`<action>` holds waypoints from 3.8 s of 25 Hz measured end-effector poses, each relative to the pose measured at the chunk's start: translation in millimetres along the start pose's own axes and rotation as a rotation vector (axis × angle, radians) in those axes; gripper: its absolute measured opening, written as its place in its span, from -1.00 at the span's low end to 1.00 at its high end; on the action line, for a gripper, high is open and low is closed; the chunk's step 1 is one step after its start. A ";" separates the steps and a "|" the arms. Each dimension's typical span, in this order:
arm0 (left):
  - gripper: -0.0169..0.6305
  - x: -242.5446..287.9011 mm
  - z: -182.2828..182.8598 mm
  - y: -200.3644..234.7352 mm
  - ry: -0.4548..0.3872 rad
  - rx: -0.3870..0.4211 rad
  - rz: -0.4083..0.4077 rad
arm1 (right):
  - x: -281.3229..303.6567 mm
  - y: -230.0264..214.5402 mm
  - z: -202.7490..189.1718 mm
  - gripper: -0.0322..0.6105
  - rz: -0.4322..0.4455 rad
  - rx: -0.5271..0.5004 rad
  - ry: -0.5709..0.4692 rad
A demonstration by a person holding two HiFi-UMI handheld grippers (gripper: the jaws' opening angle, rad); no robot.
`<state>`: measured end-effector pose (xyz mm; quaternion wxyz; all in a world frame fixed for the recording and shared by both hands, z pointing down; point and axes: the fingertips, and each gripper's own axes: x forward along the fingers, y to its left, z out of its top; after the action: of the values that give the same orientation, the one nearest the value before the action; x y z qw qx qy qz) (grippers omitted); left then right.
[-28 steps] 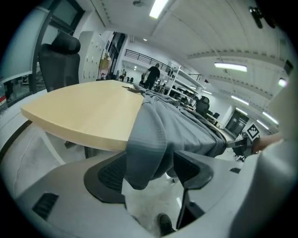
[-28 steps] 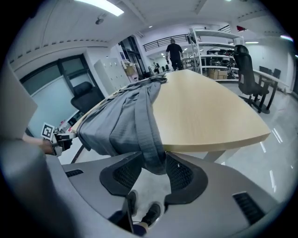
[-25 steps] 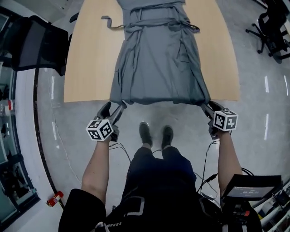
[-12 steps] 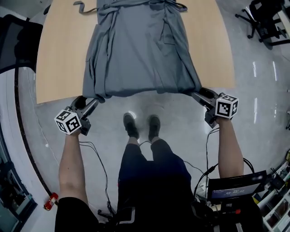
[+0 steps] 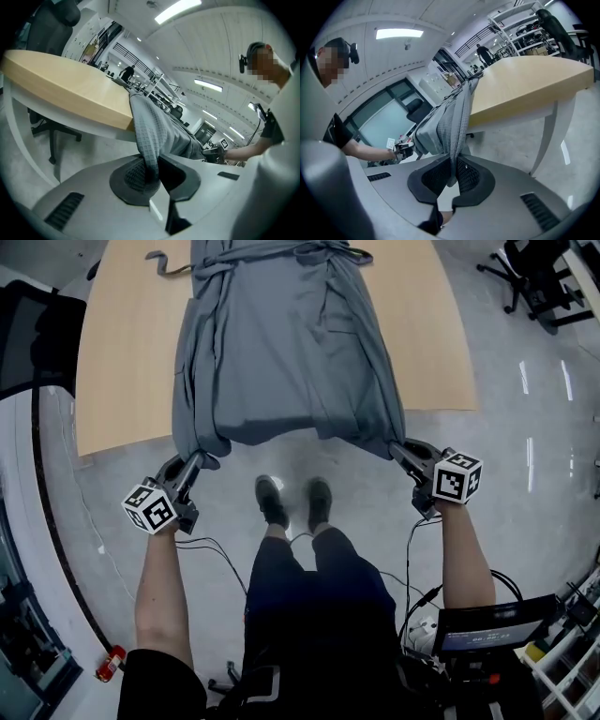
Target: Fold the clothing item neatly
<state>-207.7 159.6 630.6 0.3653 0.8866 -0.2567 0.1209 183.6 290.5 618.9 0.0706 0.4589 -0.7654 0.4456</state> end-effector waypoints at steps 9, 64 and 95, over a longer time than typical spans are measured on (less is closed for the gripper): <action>-0.83 -20.2 -7.9 -32.2 0.015 -0.012 -0.010 | -11.5 23.9 -17.0 -0.84 -0.005 0.018 0.015; -0.56 98.3 -59.7 34.8 0.169 0.367 -0.260 | 122.4 -46.5 -18.7 -0.66 0.163 -0.305 -0.030; -0.89 -52.2 -53.3 -119.3 0.140 0.060 -0.402 | -32.7 90.8 -36.8 -0.82 0.139 -0.038 -0.018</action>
<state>-188.1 288.4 577.2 0.3725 0.9198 -0.0450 0.1146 121.6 355.4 567.7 0.0414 0.4073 -0.8042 0.4308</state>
